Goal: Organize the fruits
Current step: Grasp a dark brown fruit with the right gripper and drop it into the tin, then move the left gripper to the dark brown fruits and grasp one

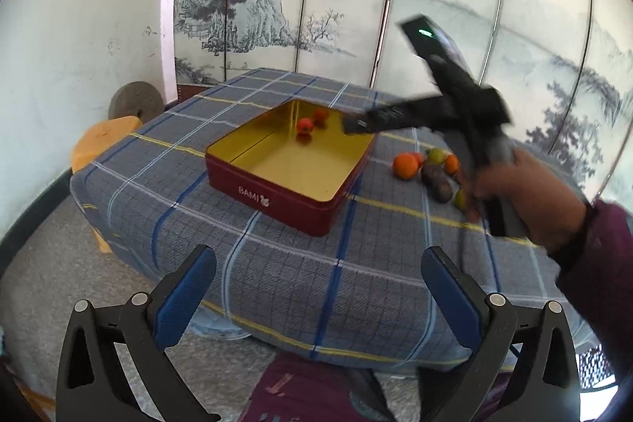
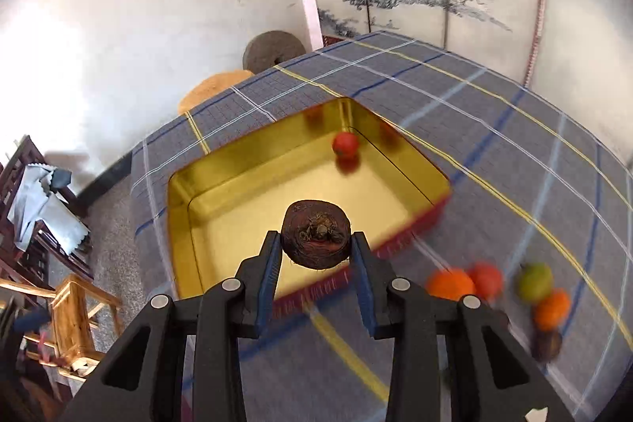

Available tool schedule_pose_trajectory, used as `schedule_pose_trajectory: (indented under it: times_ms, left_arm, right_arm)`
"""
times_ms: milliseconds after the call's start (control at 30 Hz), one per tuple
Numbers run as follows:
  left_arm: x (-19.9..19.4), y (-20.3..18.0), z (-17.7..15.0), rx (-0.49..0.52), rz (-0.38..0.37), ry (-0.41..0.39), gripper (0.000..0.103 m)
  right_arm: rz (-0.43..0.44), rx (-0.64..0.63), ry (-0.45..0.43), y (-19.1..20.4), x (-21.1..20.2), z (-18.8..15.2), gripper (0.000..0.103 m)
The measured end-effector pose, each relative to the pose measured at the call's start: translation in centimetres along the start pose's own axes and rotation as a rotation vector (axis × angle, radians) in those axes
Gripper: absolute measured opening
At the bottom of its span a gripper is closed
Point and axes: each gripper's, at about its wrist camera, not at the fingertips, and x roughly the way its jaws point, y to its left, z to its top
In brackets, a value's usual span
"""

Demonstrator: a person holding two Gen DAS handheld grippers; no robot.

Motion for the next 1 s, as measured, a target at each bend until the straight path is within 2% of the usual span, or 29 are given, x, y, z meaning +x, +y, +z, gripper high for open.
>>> schedule_pose_trajectory:
  times_ms: [167,267,300,333,400,500,633,700,767,867,1000]
  left_arm:
    - [-0.5,0.6,-0.1,-0.009,0.013,-0.012,0.103]
    - [-0.2,1.3,0.0,-0.02,0.037,0.005,0.103]
    - [-0.1,1.5,0.0,-0.024,0.045,0.011,0.103]
    - [0.0,1.7,0.0,-0.028,0.052,0.017,0.103]
    - [0.3,2.2,0.0,-0.041,0.063,0.028,0.103]
    - [1.0,2.4,-0.2,-0.047,0.078,0.058,0.103]
    - [1.5,2.1,-0.4,-0.027,0.091,0.084,0.103]
    - [1.5,1.9,-0.5,-0.014,0.096,0.084,0.103]
    - [1.5,1.7,-0.5,-0.006,0.095,0.089,0.103]
    - [1.6,1.2,-0.5,0.013,0.099,0.098,0.103]
    - [1.9,0.2,-0.6,0.043,0.094,0.114,0.103]
  right_arm:
    - [-0.022,-0.001,0.06,1.7,3.5,2.9,0.033]
    - [-0.031,0.021,0.052,1.7,4.9,4.2,0.034]
    - [-0.019,0.038,0.035,1.3,5.4,4.7,0.042]
    - [-0.004,0.055,0.009,1.2,4.9,5.0,0.061]
    - [0.022,0.079,-0.088,0.9,3.4,4.9,0.08]
    - [0.051,0.075,-0.164,1.2,0.3,4.1,0.08]
    - [0.038,0.05,-0.249,1.6,-4.3,0.6,0.083]
    - [-0.016,0.024,-0.276,1.6,-6.4,-2.0,0.09]
    - [-0.109,0.001,-0.28,1.0,-7.9,-5.0,0.096]
    - [-0.258,0.01,-0.228,-1.4,-9.5,-9.7,0.097]
    - [-0.495,0.088,-0.141,-7.1,-11.4,-15.0,0.096]
